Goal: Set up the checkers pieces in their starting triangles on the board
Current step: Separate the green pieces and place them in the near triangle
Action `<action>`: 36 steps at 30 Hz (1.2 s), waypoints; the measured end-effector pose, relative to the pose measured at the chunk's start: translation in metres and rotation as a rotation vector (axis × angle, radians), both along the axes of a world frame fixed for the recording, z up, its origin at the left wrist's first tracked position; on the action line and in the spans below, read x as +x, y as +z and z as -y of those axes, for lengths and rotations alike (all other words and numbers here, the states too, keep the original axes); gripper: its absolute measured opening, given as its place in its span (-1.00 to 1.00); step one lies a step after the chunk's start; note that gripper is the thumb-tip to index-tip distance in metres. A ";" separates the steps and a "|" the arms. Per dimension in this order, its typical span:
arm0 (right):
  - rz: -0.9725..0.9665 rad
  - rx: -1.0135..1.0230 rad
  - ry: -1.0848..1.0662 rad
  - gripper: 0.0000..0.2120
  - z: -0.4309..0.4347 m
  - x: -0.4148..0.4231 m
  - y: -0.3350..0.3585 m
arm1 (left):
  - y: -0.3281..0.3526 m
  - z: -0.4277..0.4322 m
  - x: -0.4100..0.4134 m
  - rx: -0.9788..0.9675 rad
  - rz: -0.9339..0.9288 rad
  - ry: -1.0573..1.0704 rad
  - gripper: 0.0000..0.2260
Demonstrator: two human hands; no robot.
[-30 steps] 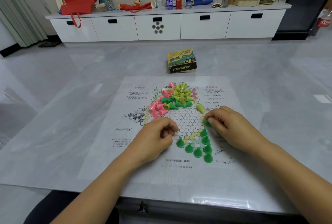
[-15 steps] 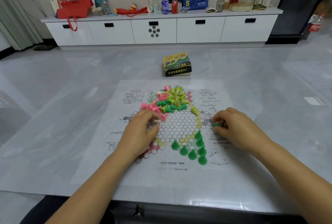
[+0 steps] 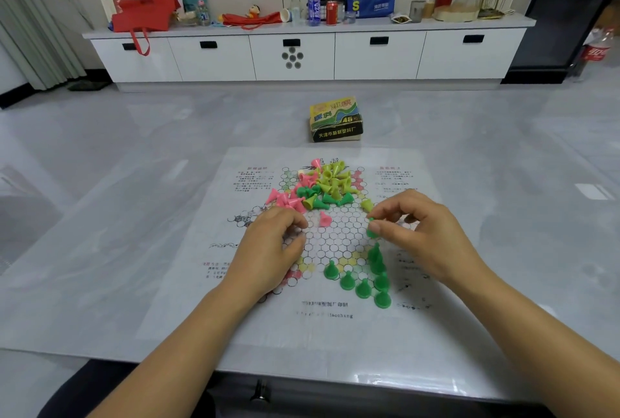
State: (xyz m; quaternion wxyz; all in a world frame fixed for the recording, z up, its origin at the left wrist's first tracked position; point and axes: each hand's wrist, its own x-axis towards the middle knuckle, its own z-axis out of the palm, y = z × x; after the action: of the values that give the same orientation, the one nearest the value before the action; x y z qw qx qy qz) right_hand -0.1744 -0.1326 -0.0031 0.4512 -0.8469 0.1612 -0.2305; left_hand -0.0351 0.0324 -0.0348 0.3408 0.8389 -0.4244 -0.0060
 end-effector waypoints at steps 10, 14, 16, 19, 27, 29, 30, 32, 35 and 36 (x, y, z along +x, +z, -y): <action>-0.170 -0.267 0.030 -0.90 -0.011 0.002 -0.009 | 0.000 0.001 0.000 0.013 0.023 -0.014 -0.89; -0.222 -0.303 0.019 -0.92 -0.012 0.002 -0.010 | 0.000 0.001 0.000 0.016 0.022 -0.014 -0.89; -0.241 -0.303 0.021 -0.92 -0.012 0.002 -0.011 | 0.000 0.000 -0.001 0.016 0.019 -0.013 -0.89; -0.253 -0.282 0.038 -0.84 -0.012 0.002 -0.011 | 0.001 0.000 -0.001 0.018 0.014 -0.017 -0.89; -0.311 -0.309 0.044 -0.90 -0.011 0.002 -0.013 | 0.003 0.000 -0.002 0.029 0.001 -0.019 -0.89; -0.328 -0.322 0.051 -0.90 -0.010 0.002 -0.014 | 0.003 0.000 -0.002 0.034 0.004 -0.017 -0.89; -0.335 -0.327 0.057 -0.90 -0.010 0.003 -0.014 | 0.003 0.000 -0.002 0.035 0.006 -0.016 -0.89; -0.335 -0.300 0.067 -0.89 -0.010 0.003 -0.014 | 0.003 0.000 -0.002 0.035 0.005 -0.017 -0.89; -0.271 -0.155 0.039 -0.88 -0.006 0.004 -0.010 | 0.002 0.000 -0.001 0.032 0.002 -0.016 -0.89; -0.242 -0.092 0.017 -0.90 -0.004 0.004 -0.007 | 0.002 0.000 -0.001 0.033 0.003 -0.016 -0.89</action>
State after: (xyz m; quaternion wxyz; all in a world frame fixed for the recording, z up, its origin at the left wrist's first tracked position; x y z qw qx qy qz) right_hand -0.1707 -0.1285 -0.0097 0.3913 -0.8895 0.1966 -0.1302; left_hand -0.0360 0.0327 -0.0328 0.3263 0.8409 -0.4315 -0.0141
